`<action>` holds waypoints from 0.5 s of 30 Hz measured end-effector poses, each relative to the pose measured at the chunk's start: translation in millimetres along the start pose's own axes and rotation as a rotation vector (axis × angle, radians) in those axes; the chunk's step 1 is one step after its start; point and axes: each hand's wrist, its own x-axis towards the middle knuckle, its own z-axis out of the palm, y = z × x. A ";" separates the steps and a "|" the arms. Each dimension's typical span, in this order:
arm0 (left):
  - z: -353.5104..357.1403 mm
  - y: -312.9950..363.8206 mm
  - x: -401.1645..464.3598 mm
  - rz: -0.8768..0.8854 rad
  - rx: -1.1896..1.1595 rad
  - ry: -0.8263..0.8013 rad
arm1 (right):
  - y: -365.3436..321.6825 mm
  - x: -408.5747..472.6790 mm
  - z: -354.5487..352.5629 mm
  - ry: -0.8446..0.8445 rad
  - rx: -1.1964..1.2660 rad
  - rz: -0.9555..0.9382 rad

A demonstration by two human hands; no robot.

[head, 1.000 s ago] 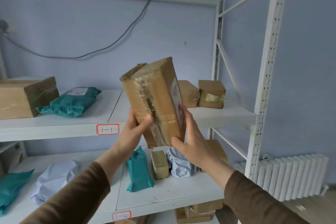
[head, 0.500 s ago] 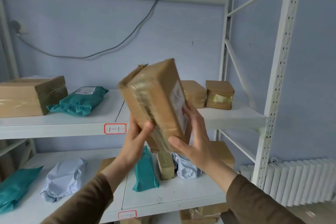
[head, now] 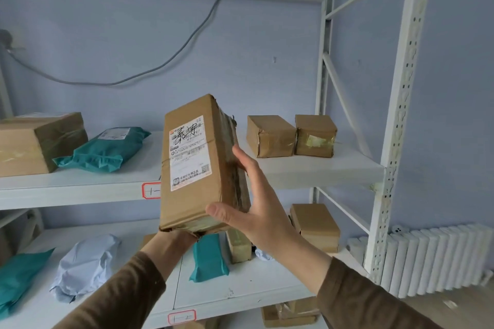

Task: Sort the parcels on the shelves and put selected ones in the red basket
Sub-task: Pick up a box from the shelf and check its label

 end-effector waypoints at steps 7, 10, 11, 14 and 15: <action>59.3 38.3 -9.4 -0.193 0.000 0.260 | 19.2 25.0 -15.9 0.043 0.473 0.498; 60.9 46.9 -6.4 -0.345 0.133 0.294 | 30.2 37.5 -22.0 0.095 0.613 0.684; 56.9 45.7 -0.7 -0.364 0.162 0.303 | 30.8 40.9 -23.2 0.117 0.646 0.718; 52.4 50.5 2.9 -0.370 0.205 0.290 | 34.6 50.1 -22.5 0.183 0.717 0.772; 49.0 50.6 5.2 -0.351 0.204 0.292 | 35.2 52.5 -21.3 0.207 0.732 0.786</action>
